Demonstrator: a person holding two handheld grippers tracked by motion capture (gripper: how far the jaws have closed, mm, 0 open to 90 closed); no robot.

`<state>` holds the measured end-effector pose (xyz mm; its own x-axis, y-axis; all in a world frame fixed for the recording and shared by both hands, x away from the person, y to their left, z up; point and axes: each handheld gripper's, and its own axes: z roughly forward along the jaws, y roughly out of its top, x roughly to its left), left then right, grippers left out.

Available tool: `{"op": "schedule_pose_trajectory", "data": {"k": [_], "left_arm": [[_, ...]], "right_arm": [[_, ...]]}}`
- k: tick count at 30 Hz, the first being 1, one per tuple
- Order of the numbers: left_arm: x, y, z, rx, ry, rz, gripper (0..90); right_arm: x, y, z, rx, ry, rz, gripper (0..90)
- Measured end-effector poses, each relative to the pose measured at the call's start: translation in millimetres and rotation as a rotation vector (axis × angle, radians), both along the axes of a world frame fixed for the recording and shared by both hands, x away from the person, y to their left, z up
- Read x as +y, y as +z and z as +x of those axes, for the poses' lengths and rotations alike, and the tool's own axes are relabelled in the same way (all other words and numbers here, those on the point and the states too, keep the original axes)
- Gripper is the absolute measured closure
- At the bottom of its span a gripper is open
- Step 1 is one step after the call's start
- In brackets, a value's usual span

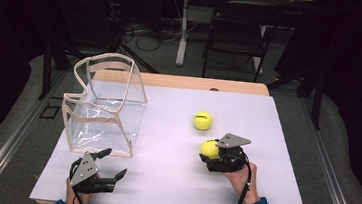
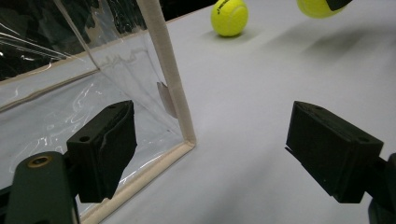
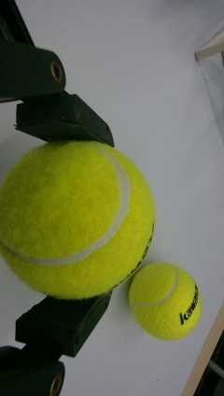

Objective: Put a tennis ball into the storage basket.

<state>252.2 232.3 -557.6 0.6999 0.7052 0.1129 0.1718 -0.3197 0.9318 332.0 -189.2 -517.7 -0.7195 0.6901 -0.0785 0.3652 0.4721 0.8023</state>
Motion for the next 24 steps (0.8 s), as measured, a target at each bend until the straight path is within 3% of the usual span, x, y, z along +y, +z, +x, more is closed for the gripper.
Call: {"op": "schedule_pose_trajectory", "data": {"k": [5,24], "left_arm": [[-0.4,0.1,-0.5,-0.001,0.000,-0.001,16.1],[-0.2,-0.1,0.1,0.003,-0.001,0.001,16.1]], "right_arm": [[2.6,4.3,-4.2,-0.013,0.010,-0.005,25.5],[11.9,20.6,-8.1,-0.049,0.042,0.048,25.5]]}}
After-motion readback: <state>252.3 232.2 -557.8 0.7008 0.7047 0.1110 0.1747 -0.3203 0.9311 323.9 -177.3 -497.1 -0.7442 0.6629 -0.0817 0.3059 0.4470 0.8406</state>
